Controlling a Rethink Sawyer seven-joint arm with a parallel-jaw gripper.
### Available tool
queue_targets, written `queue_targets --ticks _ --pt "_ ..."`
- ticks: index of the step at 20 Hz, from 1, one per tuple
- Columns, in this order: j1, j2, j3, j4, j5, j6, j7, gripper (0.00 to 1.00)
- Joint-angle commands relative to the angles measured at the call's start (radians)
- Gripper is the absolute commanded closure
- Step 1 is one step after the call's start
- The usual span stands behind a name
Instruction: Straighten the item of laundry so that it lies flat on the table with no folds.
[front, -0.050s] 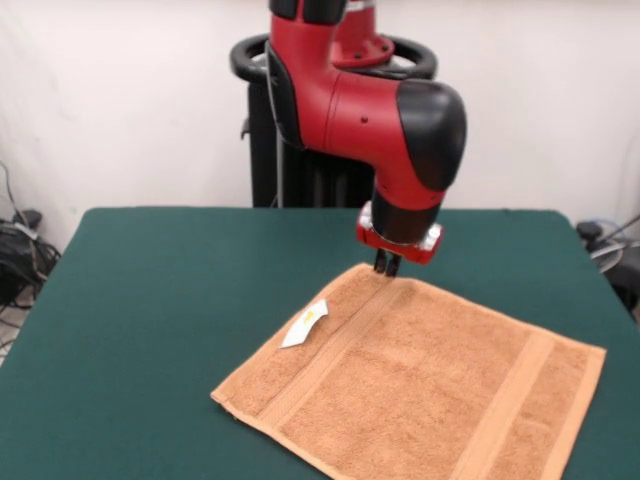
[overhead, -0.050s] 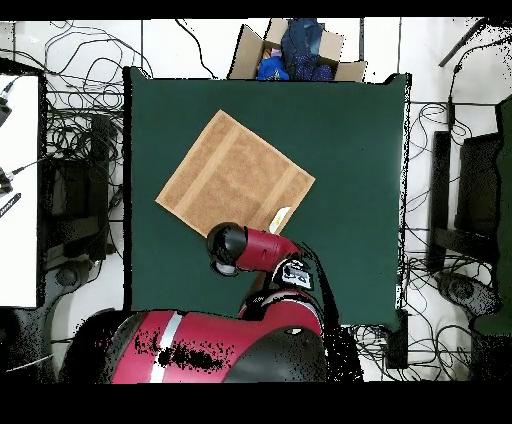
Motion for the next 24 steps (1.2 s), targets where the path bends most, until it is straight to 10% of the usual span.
queue_targets --ticks 1,24 --pt "-0.008 0.093 0.102 -0.035 -0.027 -0.147 0.103 1.00" --pt "-0.126 -0.283 0.237 0.215 -0.150 -0.210 0.064 1.00"
